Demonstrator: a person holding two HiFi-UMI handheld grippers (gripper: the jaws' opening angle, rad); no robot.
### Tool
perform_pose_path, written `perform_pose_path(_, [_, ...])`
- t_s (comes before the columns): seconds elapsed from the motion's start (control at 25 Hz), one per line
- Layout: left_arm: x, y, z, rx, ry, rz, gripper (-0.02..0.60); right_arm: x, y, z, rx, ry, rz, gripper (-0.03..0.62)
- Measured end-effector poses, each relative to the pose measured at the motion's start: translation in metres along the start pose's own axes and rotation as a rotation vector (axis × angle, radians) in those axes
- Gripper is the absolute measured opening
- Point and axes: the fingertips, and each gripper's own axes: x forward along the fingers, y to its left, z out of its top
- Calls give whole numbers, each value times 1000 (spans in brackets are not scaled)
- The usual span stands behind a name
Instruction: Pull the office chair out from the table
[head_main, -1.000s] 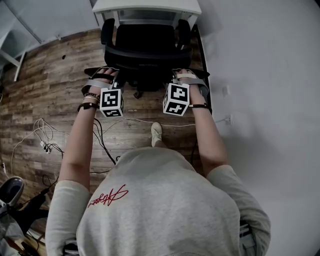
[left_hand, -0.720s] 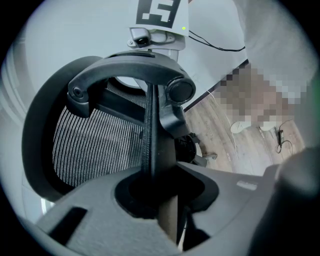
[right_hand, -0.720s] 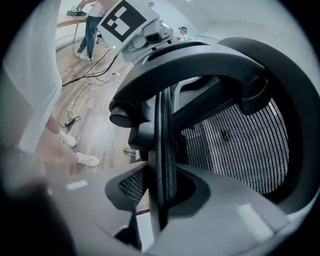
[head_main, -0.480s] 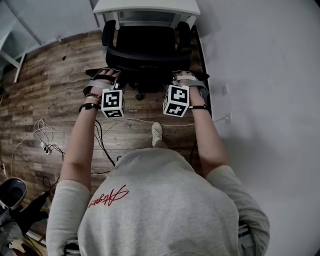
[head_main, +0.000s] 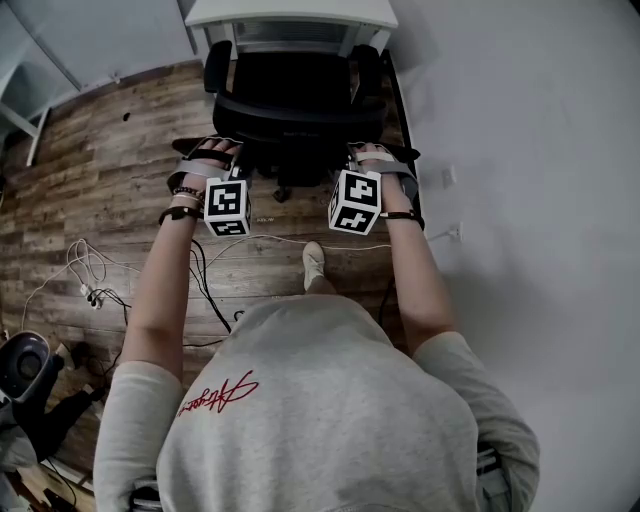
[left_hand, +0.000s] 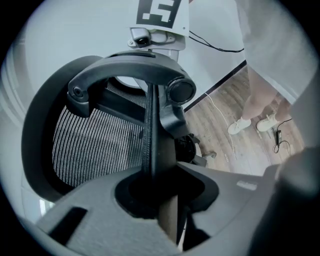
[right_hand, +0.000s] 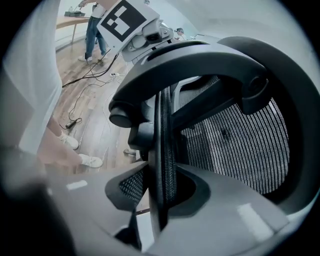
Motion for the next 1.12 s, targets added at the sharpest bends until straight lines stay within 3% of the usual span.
perform_pose_path(1.12, [-30, -40, 43, -3, -3, -6, 92, -38, 49, -18, -6, 0, -31, 98])
